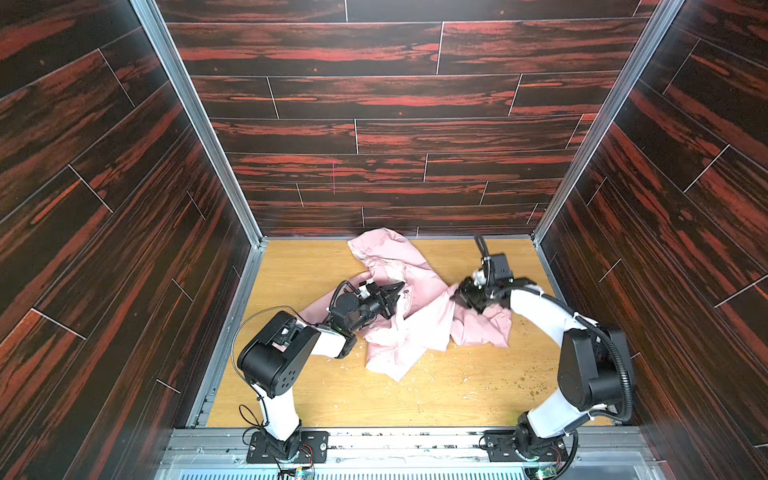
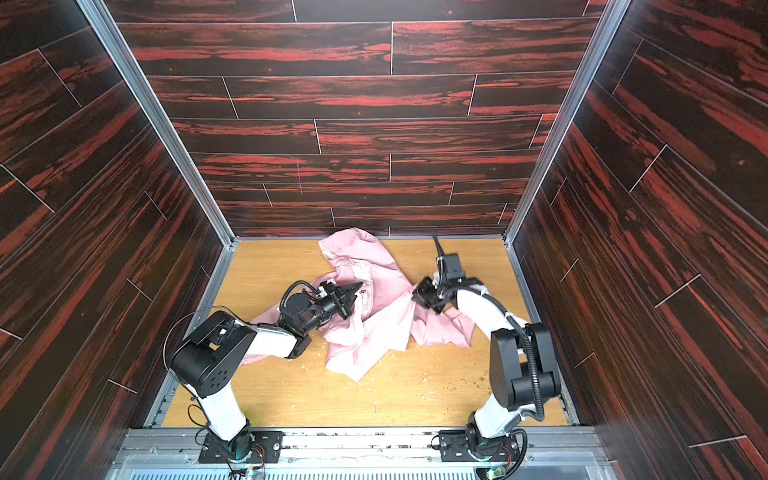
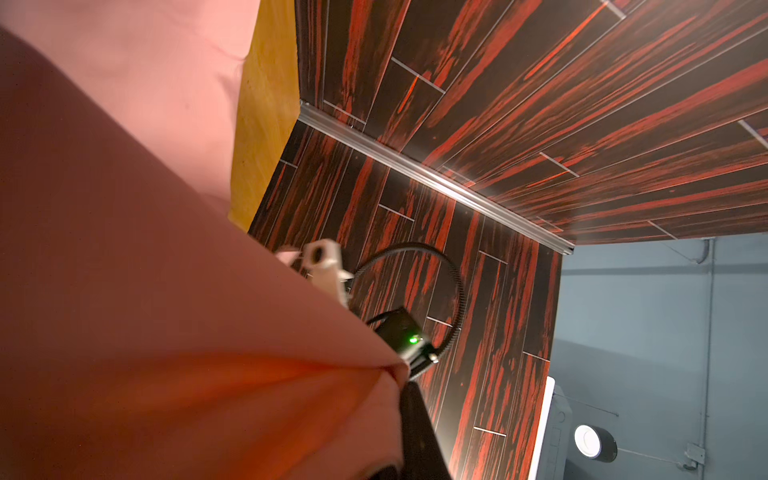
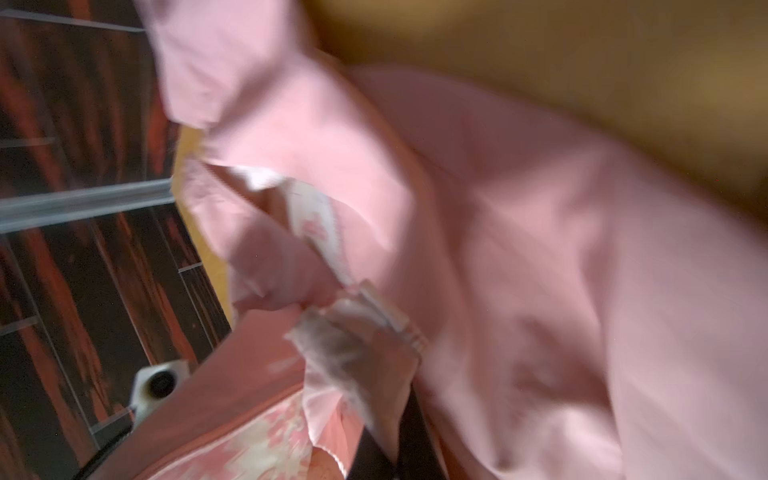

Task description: Zip up the jacket

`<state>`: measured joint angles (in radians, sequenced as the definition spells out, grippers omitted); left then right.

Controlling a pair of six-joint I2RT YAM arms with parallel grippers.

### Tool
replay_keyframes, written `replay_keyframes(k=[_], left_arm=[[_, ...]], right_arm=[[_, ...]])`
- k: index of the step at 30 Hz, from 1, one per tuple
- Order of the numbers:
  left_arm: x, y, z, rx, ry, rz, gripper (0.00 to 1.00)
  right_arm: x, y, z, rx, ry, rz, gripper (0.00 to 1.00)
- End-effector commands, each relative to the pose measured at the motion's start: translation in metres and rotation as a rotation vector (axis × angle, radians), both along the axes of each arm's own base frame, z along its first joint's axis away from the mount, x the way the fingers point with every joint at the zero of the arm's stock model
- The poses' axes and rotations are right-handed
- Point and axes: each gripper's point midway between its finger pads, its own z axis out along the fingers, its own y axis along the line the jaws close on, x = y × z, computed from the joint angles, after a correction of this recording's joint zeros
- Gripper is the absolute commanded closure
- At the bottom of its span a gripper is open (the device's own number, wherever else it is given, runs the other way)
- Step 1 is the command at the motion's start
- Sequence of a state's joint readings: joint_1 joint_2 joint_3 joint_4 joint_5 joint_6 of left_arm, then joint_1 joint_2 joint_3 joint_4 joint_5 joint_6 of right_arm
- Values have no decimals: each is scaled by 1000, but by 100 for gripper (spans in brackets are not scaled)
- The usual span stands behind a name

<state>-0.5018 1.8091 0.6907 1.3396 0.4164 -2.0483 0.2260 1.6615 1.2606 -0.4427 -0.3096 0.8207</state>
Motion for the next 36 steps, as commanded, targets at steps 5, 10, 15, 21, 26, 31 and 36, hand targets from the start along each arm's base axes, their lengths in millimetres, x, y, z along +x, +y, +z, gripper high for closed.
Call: replay_keyframes(k=[5,10,15,21,26,31,36], left_arm=[[5,10,85,-17,-241,17,100],[4,16,89,40,-253,49,100],[-18,56,24,154,-98,154,100],[-73,78,-60,483,97,76,100],[-95,85,-77,547,135,36,100],[-106,81,-93,574,160,-26,100],[-109,73,-96,579,159,-65,100]], right_arm=[[58,-11,143,-360,-474,237,100],[27,58,177,-714,-773,588,100],[-64,115,75,-626,-593,948,100],[-180,126,-33,-467,-314,1125,100],[-213,113,-74,-478,-188,1104,99],[-215,105,-77,-472,-126,981,76],[-217,103,-63,-396,-75,812,62]])
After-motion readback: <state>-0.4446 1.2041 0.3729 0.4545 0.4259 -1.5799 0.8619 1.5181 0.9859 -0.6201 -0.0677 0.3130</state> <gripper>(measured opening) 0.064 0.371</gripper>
